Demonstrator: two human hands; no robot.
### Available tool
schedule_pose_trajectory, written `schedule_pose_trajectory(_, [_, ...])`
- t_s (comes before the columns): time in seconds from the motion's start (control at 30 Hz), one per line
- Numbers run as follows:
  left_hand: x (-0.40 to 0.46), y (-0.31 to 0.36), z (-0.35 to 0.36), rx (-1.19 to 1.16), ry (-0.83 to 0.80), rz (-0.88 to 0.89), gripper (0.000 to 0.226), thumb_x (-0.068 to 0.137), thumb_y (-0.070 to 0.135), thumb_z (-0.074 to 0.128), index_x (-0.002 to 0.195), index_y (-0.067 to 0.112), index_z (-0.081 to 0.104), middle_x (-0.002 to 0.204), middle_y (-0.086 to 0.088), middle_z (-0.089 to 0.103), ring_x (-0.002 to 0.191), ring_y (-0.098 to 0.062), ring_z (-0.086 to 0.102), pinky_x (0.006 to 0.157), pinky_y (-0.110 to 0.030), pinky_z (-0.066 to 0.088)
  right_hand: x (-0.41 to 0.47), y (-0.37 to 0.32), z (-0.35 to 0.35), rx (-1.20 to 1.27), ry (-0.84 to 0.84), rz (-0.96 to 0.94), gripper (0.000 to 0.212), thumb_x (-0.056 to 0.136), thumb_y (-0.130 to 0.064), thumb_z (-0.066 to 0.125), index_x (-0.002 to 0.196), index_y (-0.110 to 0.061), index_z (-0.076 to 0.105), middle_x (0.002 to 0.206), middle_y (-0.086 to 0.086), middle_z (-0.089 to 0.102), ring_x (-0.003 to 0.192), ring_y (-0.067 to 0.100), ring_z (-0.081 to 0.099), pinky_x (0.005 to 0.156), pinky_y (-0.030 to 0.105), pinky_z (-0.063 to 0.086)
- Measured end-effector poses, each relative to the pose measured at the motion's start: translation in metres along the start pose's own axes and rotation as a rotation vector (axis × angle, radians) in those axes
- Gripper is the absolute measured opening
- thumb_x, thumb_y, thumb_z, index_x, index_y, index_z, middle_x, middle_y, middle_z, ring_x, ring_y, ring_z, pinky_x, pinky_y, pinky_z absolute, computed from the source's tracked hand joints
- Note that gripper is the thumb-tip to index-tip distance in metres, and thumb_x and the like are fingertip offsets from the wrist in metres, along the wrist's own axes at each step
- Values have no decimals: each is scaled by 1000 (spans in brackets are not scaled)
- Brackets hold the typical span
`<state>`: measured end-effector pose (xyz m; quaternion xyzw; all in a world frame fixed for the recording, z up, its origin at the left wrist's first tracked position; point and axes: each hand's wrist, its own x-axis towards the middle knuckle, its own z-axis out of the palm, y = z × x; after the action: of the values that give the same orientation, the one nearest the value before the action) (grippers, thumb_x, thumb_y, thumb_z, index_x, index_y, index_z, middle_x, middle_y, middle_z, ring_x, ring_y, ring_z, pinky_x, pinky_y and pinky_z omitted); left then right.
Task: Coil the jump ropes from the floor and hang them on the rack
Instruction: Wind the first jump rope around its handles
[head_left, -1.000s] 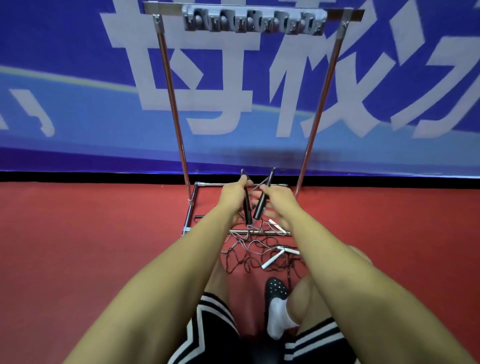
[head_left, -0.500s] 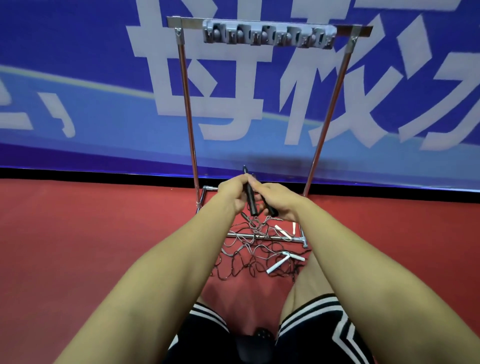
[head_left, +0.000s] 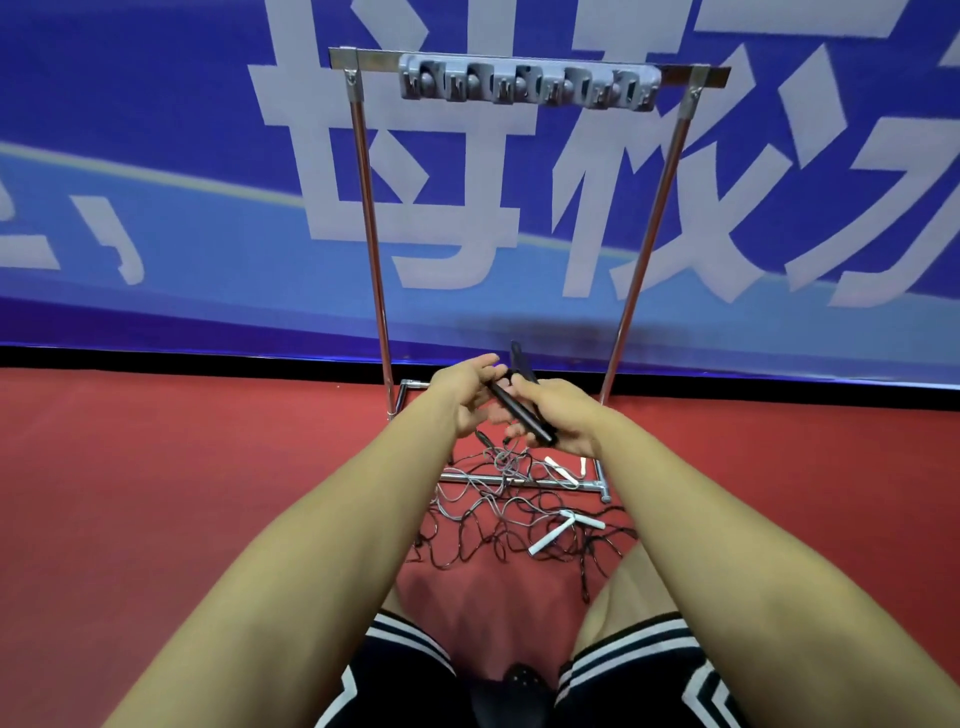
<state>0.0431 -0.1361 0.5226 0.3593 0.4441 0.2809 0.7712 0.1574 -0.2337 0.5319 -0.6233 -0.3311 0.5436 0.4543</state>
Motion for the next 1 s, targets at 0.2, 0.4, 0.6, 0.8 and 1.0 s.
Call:
schedule_pose_trajectory(0.2, [-5,1,-5,-133,62,141,38,97,-11,57,128,6,43,94,-18,65,77,-28,69,64,-34,63,-8,12,-11,104,-52,54,34,107,-28,53,126,-1,61,114,21,75,85,25,76,67,31,63])
schedule_pose_trajectory(0.4, [1,-10,-1,-67,49,174,52,93,-1,70,137,-14,47,92,-19,67,64,-18,73,55,-24,59,-10,5,0,188,-106,38,40,101,-40,59,113,-3,69,100,16,75,73,19,74,59,21,58])
schedule_pose_trajectory(0.6, [-7,0,-6,317,122,287,45,97,45,66,111,3,71,107,-14,72,86,-21,69,80,-33,57,-17,-6,-7,196,-220,56,27,105,-17,55,125,1,60,77,4,58,64,14,62,52,19,50])
schedule_pose_trajectory(0.8, [-19,-5,8,150,-130,337,69,104,65,19,111,18,69,86,0,75,92,-17,70,99,-35,48,-26,-49,-2,328,-344,-89,29,106,-16,48,127,1,58,117,19,72,57,9,54,39,13,36])
schedule_pose_trajectory(1.0, [-21,-28,13,345,-177,378,63,103,63,36,59,17,44,51,-2,38,47,-19,38,53,-28,39,-27,-110,-9,440,-157,-396,17,108,-14,47,115,-5,59,138,24,61,66,13,60,43,14,37])
